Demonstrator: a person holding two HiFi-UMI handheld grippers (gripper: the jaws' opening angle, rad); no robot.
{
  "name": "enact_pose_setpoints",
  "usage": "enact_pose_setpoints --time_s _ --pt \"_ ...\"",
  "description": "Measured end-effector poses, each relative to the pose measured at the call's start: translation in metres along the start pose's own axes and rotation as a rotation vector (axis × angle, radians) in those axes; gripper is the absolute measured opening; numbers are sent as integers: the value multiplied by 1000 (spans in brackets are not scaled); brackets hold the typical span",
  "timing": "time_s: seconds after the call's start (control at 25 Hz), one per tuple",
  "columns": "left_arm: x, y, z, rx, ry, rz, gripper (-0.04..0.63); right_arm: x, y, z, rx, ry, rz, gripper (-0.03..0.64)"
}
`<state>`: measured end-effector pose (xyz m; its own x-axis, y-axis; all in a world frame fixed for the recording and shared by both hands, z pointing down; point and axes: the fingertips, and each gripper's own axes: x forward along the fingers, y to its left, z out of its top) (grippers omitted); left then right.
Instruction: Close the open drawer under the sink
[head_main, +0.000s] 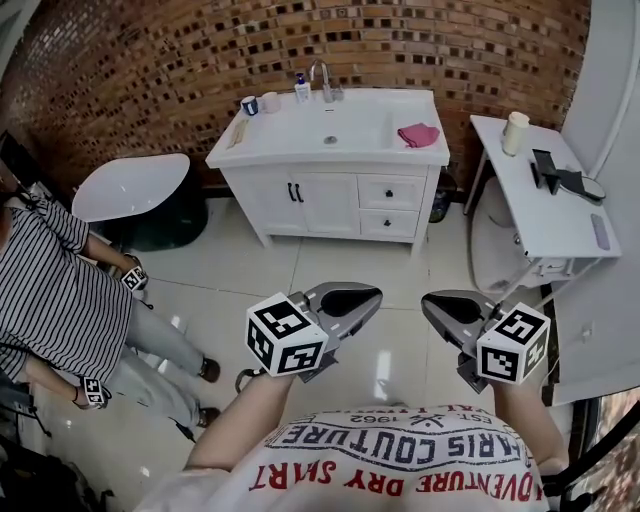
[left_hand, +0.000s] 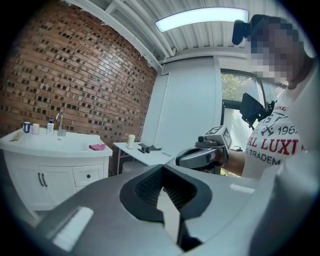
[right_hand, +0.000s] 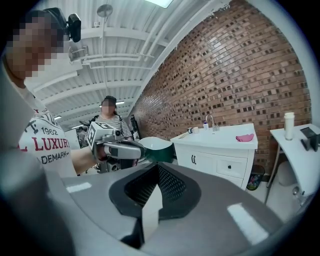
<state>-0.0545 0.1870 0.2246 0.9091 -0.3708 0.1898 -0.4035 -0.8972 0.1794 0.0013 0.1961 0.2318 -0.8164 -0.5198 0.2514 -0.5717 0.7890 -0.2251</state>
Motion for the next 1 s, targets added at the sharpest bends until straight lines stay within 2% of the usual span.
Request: enact_pose_setpoints --time_s 1.0 --pt "0 5 -11 -3 23 -12 -6 11 4 -9 -7 0 2 6"
